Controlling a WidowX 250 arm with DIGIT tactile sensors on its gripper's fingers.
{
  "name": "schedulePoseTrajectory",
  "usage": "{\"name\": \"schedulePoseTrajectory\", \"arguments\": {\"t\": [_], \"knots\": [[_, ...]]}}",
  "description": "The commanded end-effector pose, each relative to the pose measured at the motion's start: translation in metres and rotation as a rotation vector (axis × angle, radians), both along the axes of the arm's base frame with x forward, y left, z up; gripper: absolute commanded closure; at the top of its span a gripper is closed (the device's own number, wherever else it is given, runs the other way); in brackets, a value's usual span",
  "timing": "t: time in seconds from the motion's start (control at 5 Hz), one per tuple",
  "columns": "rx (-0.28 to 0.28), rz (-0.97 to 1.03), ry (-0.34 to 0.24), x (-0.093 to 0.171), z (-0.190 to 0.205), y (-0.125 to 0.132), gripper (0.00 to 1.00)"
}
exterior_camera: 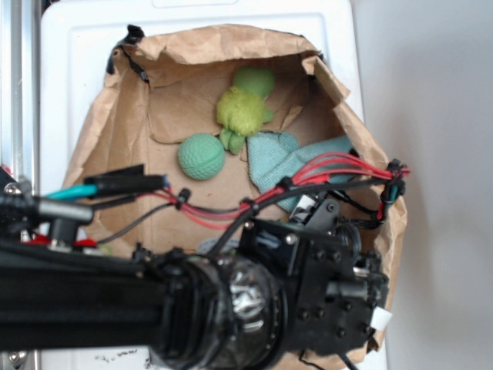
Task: Grab the green sponge.
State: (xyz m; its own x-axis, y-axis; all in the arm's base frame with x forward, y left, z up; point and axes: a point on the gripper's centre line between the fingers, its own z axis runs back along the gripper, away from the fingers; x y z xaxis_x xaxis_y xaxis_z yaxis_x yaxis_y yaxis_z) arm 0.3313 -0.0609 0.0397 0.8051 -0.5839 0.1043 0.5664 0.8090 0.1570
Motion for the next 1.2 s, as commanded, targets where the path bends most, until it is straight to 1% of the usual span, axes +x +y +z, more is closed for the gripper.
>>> {"name": "schedulePoseTrajectory", "arguments": {"t": [0.0, 0.2, 0.4, 0.6, 0.8, 1.0], "knots": [[-0.080, 0.026, -0.117, -0.014, 0.073, 0.014, 1.00], [-0.118, 0.092, -0.130, -0.027, 0.100, 0.035, 1.00], [-0.101, 0.253, -0.158, -0.035, 0.129, 0.057, 1.00], [-0.093, 0.367, -0.169, -0.050, 0.151, 0.069, 1.00], [-0.112, 0.460, -0.149, -0.062, 0.172, 0.070, 1.00], [-0.105, 0.590, -0.187, -0.069, 0.188, 0.063, 1.00]]}}
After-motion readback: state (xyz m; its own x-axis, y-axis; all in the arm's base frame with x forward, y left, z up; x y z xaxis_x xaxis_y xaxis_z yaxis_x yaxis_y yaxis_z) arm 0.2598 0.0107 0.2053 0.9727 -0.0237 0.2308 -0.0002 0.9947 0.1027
